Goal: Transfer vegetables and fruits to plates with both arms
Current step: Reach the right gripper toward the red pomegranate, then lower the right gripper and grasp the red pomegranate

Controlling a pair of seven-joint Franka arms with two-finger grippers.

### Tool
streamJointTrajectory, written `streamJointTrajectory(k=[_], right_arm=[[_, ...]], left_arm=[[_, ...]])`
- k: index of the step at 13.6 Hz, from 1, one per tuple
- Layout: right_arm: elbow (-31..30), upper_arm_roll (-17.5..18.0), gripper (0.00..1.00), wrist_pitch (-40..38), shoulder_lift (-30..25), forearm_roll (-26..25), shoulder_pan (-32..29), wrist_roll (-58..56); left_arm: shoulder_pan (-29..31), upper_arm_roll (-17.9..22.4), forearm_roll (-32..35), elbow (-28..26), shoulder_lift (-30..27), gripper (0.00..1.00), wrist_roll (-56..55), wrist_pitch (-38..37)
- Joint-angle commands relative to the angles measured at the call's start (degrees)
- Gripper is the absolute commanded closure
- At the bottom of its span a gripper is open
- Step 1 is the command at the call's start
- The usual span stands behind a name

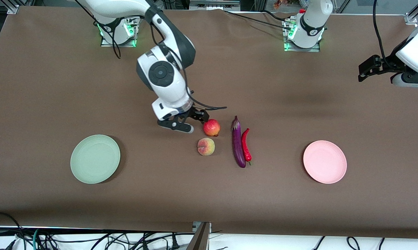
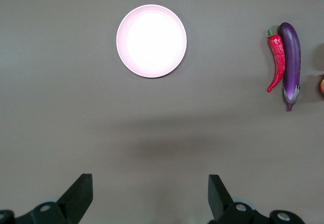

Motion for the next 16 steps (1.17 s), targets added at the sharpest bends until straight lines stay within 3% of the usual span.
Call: streamJointTrajectory(k=[1,6,16], right_arm=[[1.1,-0.5,0.0,4.2,3.0,0.0,2.0,1.7],[1.1,-0.7,0.0,11.7,7.8,-0.8,4.2,1.9],[1.1,-1.0,0.0,17.9,13.9,-3.7,6.2,1.8]], left_arm=[[0.3,0.0,-0.4,1.2,0.3,0.0,0.8,-1.3],[0.4,0.3,-0.3,1.0,0.4,0.0,0.8,-1.4],[1.0,0.4,-0.6,1.2,0.5,0.0,0.7,-1.2]])
